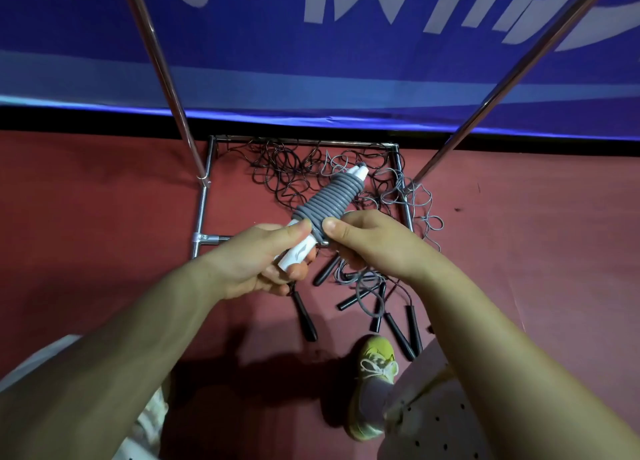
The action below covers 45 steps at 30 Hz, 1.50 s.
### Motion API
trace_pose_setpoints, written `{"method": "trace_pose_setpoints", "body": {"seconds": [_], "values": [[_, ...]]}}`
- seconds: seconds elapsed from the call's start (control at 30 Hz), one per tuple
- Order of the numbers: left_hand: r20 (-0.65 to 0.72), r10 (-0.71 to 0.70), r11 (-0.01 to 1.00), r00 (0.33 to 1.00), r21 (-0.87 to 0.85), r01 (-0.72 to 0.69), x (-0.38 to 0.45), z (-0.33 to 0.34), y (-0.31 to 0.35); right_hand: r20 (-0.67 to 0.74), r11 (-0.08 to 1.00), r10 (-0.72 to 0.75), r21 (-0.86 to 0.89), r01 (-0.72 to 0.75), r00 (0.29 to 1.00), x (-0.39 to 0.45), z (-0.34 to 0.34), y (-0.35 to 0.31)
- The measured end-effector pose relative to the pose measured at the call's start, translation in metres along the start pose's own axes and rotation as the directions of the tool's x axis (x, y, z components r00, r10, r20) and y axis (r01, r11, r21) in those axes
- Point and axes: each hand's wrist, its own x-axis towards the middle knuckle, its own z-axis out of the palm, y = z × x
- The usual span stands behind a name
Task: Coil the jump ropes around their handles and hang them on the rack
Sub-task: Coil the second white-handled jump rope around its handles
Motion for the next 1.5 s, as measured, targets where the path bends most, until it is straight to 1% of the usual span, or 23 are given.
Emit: {"method": "trace_pose_setpoints", "body": {"seconds": [0.1,0.17,0.23,0.3,0.43,0.5,0.57,0.67,0.73,0.8,0.83,0.87,0.9,0.97,1.0,1.03,1.1,1.23,1.3,1.37,1.4,1.47,1.5], "values": [[-0.084,0.028,0.989,0.996,0.148,-0.015,0.002,-0.003,0.001,-0.084,0.996,-0.011,-0.091,0.003,0.996,0.002,0.002,0.003],[-0.115,0.043,0.986,0.992,0.164,-0.024,0.004,-0.005,0.001,-0.135,0.995,-0.046,-0.098,0.033,0.990,0.003,0.005,0.005],[-0.157,0.062,0.983,0.986,0.178,-0.033,0.006,-0.007,0.001,-0.168,0.985,-0.096,-0.161,0.068,0.981,0.004,0.010,0.006],[-0.206,0.069,0.980,0.976,0.197,-0.028,0.007,-0.008,0.001,-0.152,0.967,-0.134,-0.235,0.096,0.979,0.004,0.015,0.005],[-0.228,0.066,0.992,0.971,0.117,-0.040,0.006,-0.010,0.000,-0.116,0.958,-0.174,-0.248,0.141,0.978,0.003,0.017,0.005],[-0.226,0.098,0.992,0.969,0.106,-0.076,0.005,-0.010,0.001,-0.118,0.963,-0.187,-0.216,0.159,0.975,0.002,0.016,0.004],[-0.224,0.120,0.993,0.967,0.038,-0.115,0.004,-0.008,0.002,-0.131,0.979,-0.180,-0.126,0.163,0.975,0.003,0.014,0.004],[-0.181,0.126,0.985,0.975,-0.091,-0.144,0.000,-0.008,0.006,-0.120,0.990,-0.071,0.110,0.084,0.990,0.005,0.004,0.004],[-0.124,0.128,0.977,0.984,-0.152,-0.146,-0.002,-0.009,0.007,-0.072,0.970,-0.016,0.243,0.033,0.997,0.006,0.001,0.005],[-0.075,0.139,0.968,0.987,-0.199,-0.151,-0.004,-0.011,0.007,-0.064,0.942,0.005,0.334,0.017,0.998,0.006,0.000,0.004],[-0.067,0.141,0.965,0.988,-0.214,-0.152,-0.005,-0.011,0.007,-0.082,0.942,0.000,0.334,0.028,0.997,0.005,0.000,0.003],[-0.077,0.138,0.965,0.987,-0.215,-0.152,-0.004,-0.010,0.007,-0.111,0.958,-0.014,0.284,0.045,0.994,0.004,0.000,0.002],[-0.102,0.126,0.969,0.987,-0.199,-0.145,-0.004,-0.009,0.008,-0.144,0.985,-0.035,0.165,0.059,0.989,0.003,0.000,0.000],[-0.176,0.109,0.987,0.978,-0.099,-0.128,0.000,-0.007,0.007,-0.189,0.993,-0.072,-0.109,0.052,0.979,0.001,0.003,-0.003],[-0.213,0.119,0.992,0.970,-0.007,-0.123,0.002,-0.006,0.006,-0.200,0.978,-0.088,-0.203,0.047,0.976,0.000,0.005,-0.005],[-0.240,0.136,0.989,0.961,0.087,-0.119,0.004,-0.006,0.005,-0.210,0.968,-0.100,-0.245,0.047,0.973,-0.001,0.008,-0.006],[-0.264,0.174,0.973,0.949,0.194,-0.124,0.007,-0.007,0.003,-0.231,0.973,-0.105,-0.225,0.052,0.967,-0.002,0.014,-0.008],[-0.269,0.239,0.943,0.933,0.292,-0.157,0.011,-0.011,0.002,-0.212,0.980,-0.090,-0.191,0.049,0.973,0.000,0.016,-0.008],[-0.305,0.287,0.891,0.908,0.433,-0.137,0.013,-0.011,-0.001,-0.174,0.998,-0.007,-0.059,-0.004,0.985,0.000,0.018,-0.006],[-0.321,0.317,0.806,0.892,0.587,-0.076,0.012,-0.007,-0.003,-0.143,0.994,0.082,0.089,-0.070,0.986,0.000,0.021,-0.005],[-0.317,0.324,0.743,0.891,0.668,-0.032,0.011,-0.004,-0.004,-0.147,0.989,0.108,0.114,-0.091,0.983,0.000,0.023,-0.005],[-0.291,0.342,0.588,0.893,0.808,0.038,0.008,0.000,-0.004,-0.186,0.992,0.115,0.076,-0.102,0.976,0.000,0.025,-0.007],[-0.266,0.337,0.539,0.903,0.841,0.047,0.005,0.001,-0.002,-0.206,0.995,0.101,0.044,-0.094,0.973,0.001,0.025,-0.007]]}}
